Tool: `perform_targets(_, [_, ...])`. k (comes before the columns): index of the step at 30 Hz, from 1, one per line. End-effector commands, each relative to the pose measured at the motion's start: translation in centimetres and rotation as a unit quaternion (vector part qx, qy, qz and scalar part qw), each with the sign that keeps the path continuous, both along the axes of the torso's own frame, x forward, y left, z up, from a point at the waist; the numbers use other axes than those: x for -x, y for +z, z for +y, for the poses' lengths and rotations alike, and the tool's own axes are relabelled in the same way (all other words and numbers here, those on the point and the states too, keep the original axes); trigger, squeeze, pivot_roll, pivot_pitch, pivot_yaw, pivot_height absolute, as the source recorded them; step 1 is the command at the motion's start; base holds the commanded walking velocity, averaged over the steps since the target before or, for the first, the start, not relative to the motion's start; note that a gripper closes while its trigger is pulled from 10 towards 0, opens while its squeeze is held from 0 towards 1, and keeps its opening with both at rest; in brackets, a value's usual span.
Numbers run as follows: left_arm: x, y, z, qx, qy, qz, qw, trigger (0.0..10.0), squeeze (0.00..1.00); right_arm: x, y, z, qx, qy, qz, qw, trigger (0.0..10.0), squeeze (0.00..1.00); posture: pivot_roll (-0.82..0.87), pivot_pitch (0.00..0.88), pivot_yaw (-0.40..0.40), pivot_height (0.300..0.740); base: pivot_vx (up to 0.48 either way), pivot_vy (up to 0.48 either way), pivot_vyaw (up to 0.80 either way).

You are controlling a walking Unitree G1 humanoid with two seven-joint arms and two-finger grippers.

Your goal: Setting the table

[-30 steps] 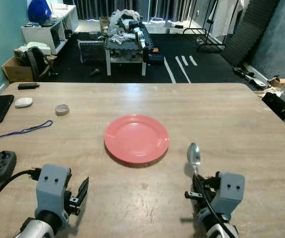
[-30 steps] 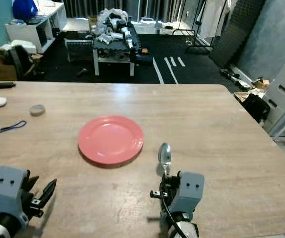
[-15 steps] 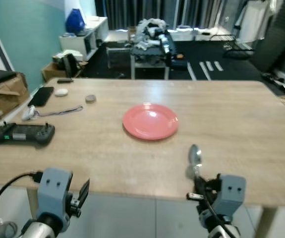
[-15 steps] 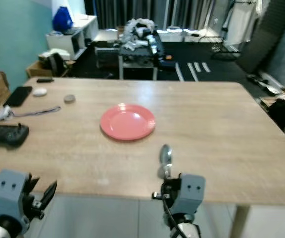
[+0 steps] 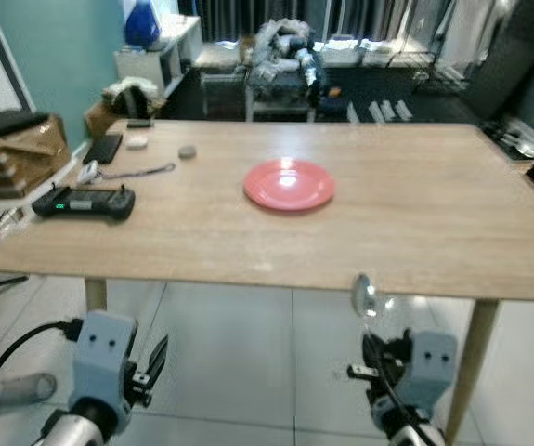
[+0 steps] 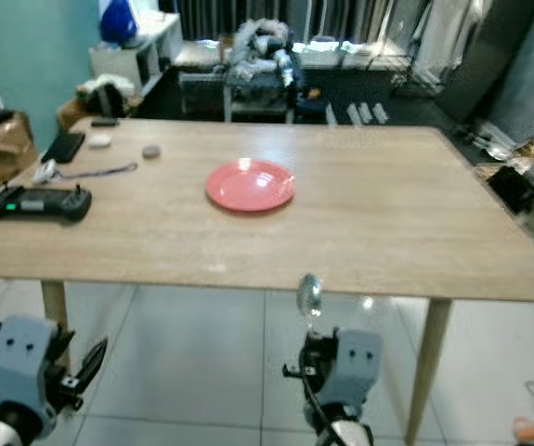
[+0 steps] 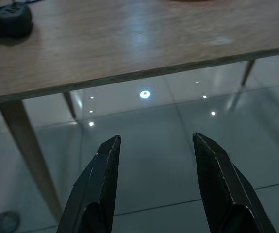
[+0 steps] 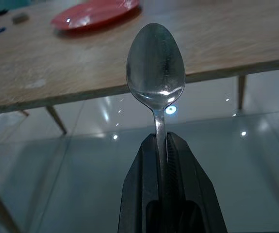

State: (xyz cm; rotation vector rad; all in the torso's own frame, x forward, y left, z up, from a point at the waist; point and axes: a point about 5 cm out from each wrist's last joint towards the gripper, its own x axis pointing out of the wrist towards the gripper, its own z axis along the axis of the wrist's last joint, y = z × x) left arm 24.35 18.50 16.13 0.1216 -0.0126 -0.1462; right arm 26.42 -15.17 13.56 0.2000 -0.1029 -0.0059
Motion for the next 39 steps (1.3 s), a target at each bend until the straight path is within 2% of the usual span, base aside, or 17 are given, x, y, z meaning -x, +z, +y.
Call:
perform_targets(1, [0.1, -0.8, 0.0, 0.0, 0.002, 0.015, 1.0, 10.0, 0.0, 0.2, -0.5, 0.1, 0.0, 0.001, 0.007, 1.0, 10.0, 0.0, 0.07, 0.146, 0.066, 0.74, 0.0, 0.0, 0.0])
perform_targets(7, [0.1, -1.3, 0.0, 0.004, 0.002, 0.025, 1.0, 10.0, 0.0, 0.3, -1.0, 0.0, 0.0, 0.0, 0.017, 1.0, 10.0, 0.0, 0.07, 0.146, 0.066, 0.74, 0.0, 0.0, 0.0])
perform_targets(10, [0.1, -1.9, 0.1, 0.005, 0.005, 0.035, 0.999, 10.0, 0.0, 0.3, -1.3, -0.1, -0.003, -0.004, 0.029, 1.0, 10.0, 0.0, 0.07, 0.146, 0.065, 0.74, 0.0, 0.0, -0.8])
perform_targets(13, [0.1, -3.5, 0.1, 0.018, 0.001, 0.07, 0.997, 10.0, 0.0, 0.3, -2.3, -0.5, 0.004, -0.012, 0.05, 0.999, 10.0, 0.0, 0.06, 0.146, 0.064, 0.74, 0.0, 0.0, -0.8])
perform_targets(14, [0.1, -4.7, 0.2, 0.015, 0.001, 0.092, 0.996, 10.0, 0.0, 0.4, -3.3, -0.9, 0.007, -0.02, 0.075, 0.997, 10.0, 0.0, 0.06, 0.147, 0.063, 0.74, 0.0, 0.0, -0.8])
perform_targets(17, [0.1, -5.5, 0.2, 0.012, 0.001, 0.106, 0.994, 10.0, 0.0, 0.5, -4.1, -1.2, 0.008, -0.025, 0.092, 0.995, 10.0, 0.0, 0.06, 0.147, 0.062, 0.74, 0.0, 0.0, -0.8])
perform_targets(20, [0.4, -10.0, 1.2, -0.011, 0.016, 0.177, 0.984, 10.0, 0.0, 1.5, -8.7, -3.6, 0.064, -0.049, 0.178, 0.981, 10.0, 0.0, 0.06, 0.147, 0.061, 0.74, 0.0, 0.0, -0.8])
perform_targets(23, [1.6, -14.4, 2.7, -0.043, 0.043, 0.246, 0.967, 10.0, 0.0, 3.6, -13.6, -6.0, 0.069, -0.067, 0.289, 0.952, 10.0, 0.0, 0.04, 0.144, 0.064, 0.74, 0.0, 0.0, -0.8])
perform_targets(24, [1.6, -14.4, 2.7, -0.043, 0.043, 0.246, 0.967, 10.0, 0.0, 3.6, -13.6, -6.0, 0.069, -0.067, 0.289, 0.952, 10.0, 0.0, 0.04, 0.144, 0.064, 0.74, 0.0, 0.0, -0.79])
perform_targets(26, [2.7, -16.3, 3.5, -0.048, 0.054, 0.281, 0.957, 10.0, 0.0, 4.9, -15.8, -6.5, 0.064, -0.058, 0.338, 0.937, 10.0, 0.0, 0.03, 0.145, 0.066, 0.74, 0.0, 0.0, -0.79])
perform_targets(27, [2.7, -16.3, 3.5, -0.048, 0.054, 0.281, 0.957, 10.0, 0.0, 4.9, -15.8, -6.5, 0.064, -0.058, 0.338, 0.937, 10.0, 0.0, 0.03, 0.145, 0.066, 0.74, 0.0, 0.0, -0.79])
perform_targets(29, [4.7, -18.9, 4.6, -0.044, 0.082, 0.338, 0.936, 10.0, 0.0, 6.8, -18.3, -5.9, 0.054, -0.011, 0.396, 0.916, 10.0, 0.0, 0.03, 0.145, 0.06, 0.74, 0.0, 0.0, -0.78])
perform_targets(30, [4.7, -18.9, 4.6, -0.044, 0.082, 0.338, 0.936, 10.0, 0.0, 6.8, -18.3, -5.9, 0.054, -0.011, 0.396, 0.916, 10.0, 0.0, 0.03, 0.145, 0.06, 0.74, 0.0, 0.0, -0.78])
perform_targets(31, [6.5, -20.6, 5.3, -0.061, 0.097, 0.376, 0.919, 10.0, 0.0, 8.3, -19.7, -5.5, 0.051, 0.018, 0.431, 0.901, 10.0, 0.0, 0.04, 0.145, 0.049, 0.74, 0.0, 0.0, -0.78])
perform_targets(32, [6.5, -20.6, 5.3, -0.061, 0.097, 0.376, 0.919, 10.0, 0.0, 8.3, -19.7, -5.5, 0.051, 0.018, 0.431, 0.901, 10.0, 0.0, 0.04, 0.145, 0.049, 0.74, 0.0, 0.0, -0.78])
perform_targets(35, [8.0, -21.5, 5.8, -0.073, 0.105, 0.395, 0.91, 10.0, 0.0, 9.0, -20.2, -5.4, 0.057, 0.036, 0.436, 0.897, 10.0, 0.0, 0.04, 0.152, 0.043, 0.74, 0.0, 0.0, -0.78])
perform_targets(39, [8.2, -21.8, 5.9, -0.068, 0.108, 0.393, 0.911, 10.0, 0.0, 8.9, -20.2, -5.6, 0.058, 0.033, 0.431, 0.9, 10.0, 0.0, 0.04, 0.154, 0.042, 0.74, 0.0, 0.0, -0.78])
